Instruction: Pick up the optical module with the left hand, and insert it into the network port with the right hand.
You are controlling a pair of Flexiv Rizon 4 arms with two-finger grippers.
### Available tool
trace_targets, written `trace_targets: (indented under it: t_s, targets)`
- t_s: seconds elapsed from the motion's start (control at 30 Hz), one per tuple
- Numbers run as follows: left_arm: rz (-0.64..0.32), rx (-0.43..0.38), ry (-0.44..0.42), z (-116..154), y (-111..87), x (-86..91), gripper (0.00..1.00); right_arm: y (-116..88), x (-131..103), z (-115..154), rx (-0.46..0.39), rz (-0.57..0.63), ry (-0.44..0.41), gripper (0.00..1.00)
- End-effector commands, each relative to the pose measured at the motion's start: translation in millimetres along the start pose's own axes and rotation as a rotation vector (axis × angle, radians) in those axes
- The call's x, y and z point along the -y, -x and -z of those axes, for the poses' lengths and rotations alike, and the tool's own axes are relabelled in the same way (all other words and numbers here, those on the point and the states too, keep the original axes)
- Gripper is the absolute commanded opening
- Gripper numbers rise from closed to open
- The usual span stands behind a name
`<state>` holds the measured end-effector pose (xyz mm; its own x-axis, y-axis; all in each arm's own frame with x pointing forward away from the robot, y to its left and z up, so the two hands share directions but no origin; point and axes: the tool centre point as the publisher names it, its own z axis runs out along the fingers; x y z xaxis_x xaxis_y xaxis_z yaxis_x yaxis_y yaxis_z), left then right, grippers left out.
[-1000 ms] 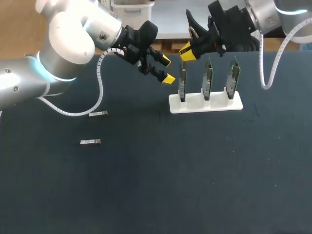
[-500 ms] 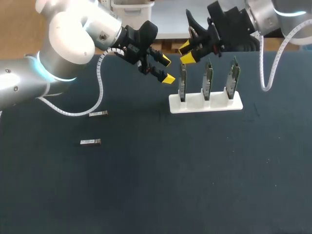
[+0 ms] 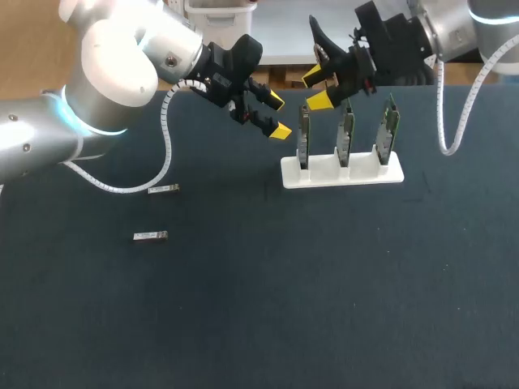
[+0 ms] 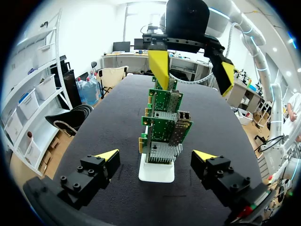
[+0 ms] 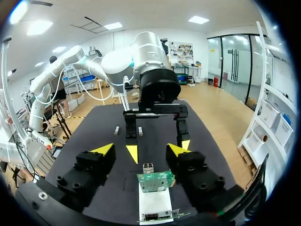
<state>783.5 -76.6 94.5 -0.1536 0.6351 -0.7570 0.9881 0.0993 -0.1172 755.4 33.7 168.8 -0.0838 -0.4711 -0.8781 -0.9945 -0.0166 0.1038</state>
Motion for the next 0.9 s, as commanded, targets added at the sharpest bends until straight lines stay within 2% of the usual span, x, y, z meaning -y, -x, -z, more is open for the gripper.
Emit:
trace_targets:
  t_s: [0.03, 0.9]
  targets:
    - [0.003, -0.007, -0.004, 0, 1.6, -2.0, 1.00, -1, 1, -2, -0.005, -0.003, -0.002, 0.00]
    - [0.003, -0.007, -0.004, 0, 1.6, -2.0, 1.00, -14, 9, -13, -0.055, -0.029, 0.006, 0.00]
